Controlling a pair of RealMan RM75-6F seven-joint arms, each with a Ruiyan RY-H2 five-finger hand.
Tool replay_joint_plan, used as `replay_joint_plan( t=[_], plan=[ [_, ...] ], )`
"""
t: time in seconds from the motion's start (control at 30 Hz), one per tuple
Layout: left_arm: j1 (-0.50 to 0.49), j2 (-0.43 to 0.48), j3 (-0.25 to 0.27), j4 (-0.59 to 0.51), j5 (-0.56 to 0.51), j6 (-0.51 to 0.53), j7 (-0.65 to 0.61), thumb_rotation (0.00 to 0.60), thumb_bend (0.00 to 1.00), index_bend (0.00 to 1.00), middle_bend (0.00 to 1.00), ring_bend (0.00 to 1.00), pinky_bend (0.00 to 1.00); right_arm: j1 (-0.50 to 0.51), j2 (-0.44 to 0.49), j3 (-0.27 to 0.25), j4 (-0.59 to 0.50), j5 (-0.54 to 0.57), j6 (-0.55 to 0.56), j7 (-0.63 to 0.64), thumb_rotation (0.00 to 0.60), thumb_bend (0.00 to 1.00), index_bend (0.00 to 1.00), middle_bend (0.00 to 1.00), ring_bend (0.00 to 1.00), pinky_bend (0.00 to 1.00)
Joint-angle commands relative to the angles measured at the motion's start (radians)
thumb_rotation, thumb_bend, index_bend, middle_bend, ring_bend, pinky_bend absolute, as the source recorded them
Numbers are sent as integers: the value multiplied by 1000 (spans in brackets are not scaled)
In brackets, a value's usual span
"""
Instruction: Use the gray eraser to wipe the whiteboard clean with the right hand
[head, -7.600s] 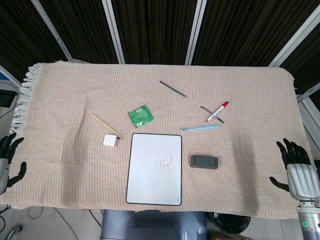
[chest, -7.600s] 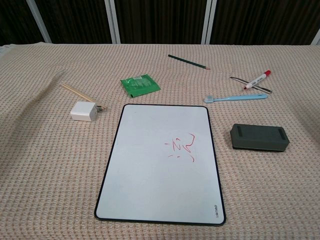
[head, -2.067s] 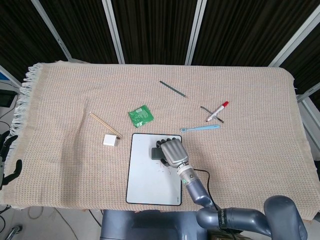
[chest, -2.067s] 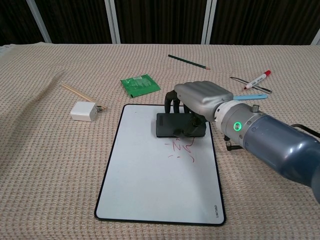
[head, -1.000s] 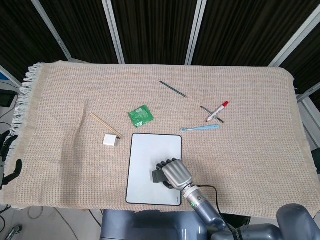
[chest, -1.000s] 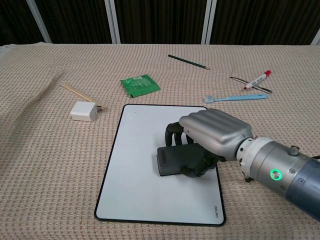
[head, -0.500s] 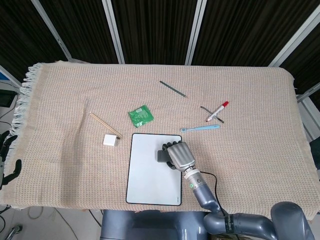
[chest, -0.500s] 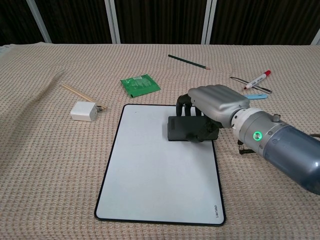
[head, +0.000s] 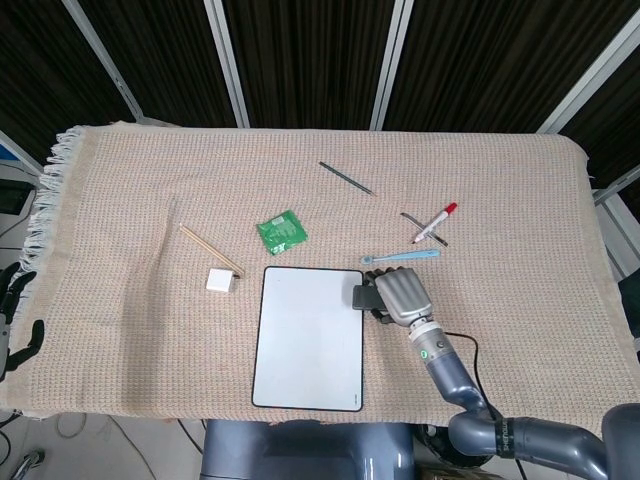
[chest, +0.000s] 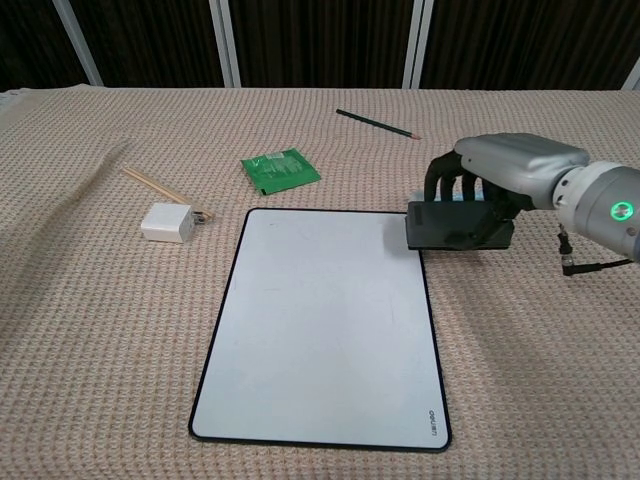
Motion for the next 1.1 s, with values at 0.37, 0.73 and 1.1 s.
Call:
replay_joint_plan(
  t=[0.37, 0.73, 1.1],
  plan=[
    [1, -10, 2, 0, 2, 4, 19, 600, 461, 132, 9, 0, 0, -66, 76, -73, 56, -107, -10, 170, 600, 379, 476, 452, 415, 427],
    [1, -10, -1, 2, 1, 7, 17, 600, 462, 132, 9, 0, 0, -66, 82, -98, 98, -113, -67, 204, 600, 163, 126, 149, 106, 178],
    [2, -8, -1, 2, 0, 6, 15, 600, 462, 132, 9, 0, 0, -109, 186, -60, -63, -130, 51, 201, 600, 158, 59, 63, 36, 161]
  ],
)
